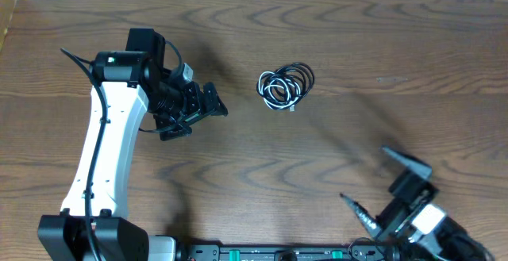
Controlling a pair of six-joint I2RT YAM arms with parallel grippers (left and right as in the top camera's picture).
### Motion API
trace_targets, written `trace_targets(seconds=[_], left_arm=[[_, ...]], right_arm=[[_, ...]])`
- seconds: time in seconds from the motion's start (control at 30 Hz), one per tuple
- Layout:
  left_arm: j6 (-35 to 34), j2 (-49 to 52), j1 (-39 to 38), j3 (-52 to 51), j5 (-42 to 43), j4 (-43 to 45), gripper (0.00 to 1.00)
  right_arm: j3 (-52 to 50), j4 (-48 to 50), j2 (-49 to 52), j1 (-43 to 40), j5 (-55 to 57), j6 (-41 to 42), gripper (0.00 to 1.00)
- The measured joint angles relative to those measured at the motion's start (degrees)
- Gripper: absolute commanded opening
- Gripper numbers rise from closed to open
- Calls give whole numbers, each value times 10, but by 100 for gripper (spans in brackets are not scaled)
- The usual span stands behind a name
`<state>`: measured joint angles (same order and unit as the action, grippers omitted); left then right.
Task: Untangle cables
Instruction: 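Raise both arms and move the grippers toward the cable bundle, then lower the right gripper onto the cable bundle and grasp it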
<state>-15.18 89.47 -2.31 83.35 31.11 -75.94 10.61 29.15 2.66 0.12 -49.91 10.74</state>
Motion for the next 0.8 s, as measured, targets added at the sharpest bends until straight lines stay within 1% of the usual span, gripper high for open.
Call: trace_targets(seconds=[0.1, 0.2, 0.3, 0.4, 0.47, 0.57, 0.6, 0.63, 0.67, 0.7, 0.73, 0.77, 0.8], left_arm=[[0, 0, 0, 0, 0, 1, 98], [0, 0, 0, 0, -2, 17, 98], [0, 0, 0, 0, -12, 37, 98], [0, 0, 0, 0, -17, 47, 98], [0, 0, 0, 0, -18, 51, 98], [0, 0, 0, 0, -25, 60, 98], [0, 0, 0, 0, -27, 61, 98], [0, 0, 0, 0, -29, 62, 98], [0, 0, 0, 0, -30, 64, 98], [0, 0, 0, 0, -30, 66, 98], [0, 0, 0, 0, -30, 67, 98], [0, 0, 0, 0, -30, 70, 98], [0, 0, 0, 0, -30, 71, 98]], right_arm=[[130, -139, 63, -17, 10, -46, 99], [261, -274, 154, -27, 5, -86, 99], [412, -479, 289, -33, 4, -136, 99], [517, -632, 419, -35, -5, -181, 99], [570, -701, 507, -36, -22, -200, 99], [609, -737, 605, -36, -78, -200, 99], [612, -747, 635, -36, -105, -194, 92], [612, -749, 654, -36, -125, -189, 81], [612, -740, 676, -35, -148, -184, 80], [612, -720, 707, -31, -166, -170, 84], [613, -714, 718, -28, -172, -164, 93], [613, -704, 744, -19, -167, -141, 99], [614, -702, 763, -7, -146, -120, 99]])
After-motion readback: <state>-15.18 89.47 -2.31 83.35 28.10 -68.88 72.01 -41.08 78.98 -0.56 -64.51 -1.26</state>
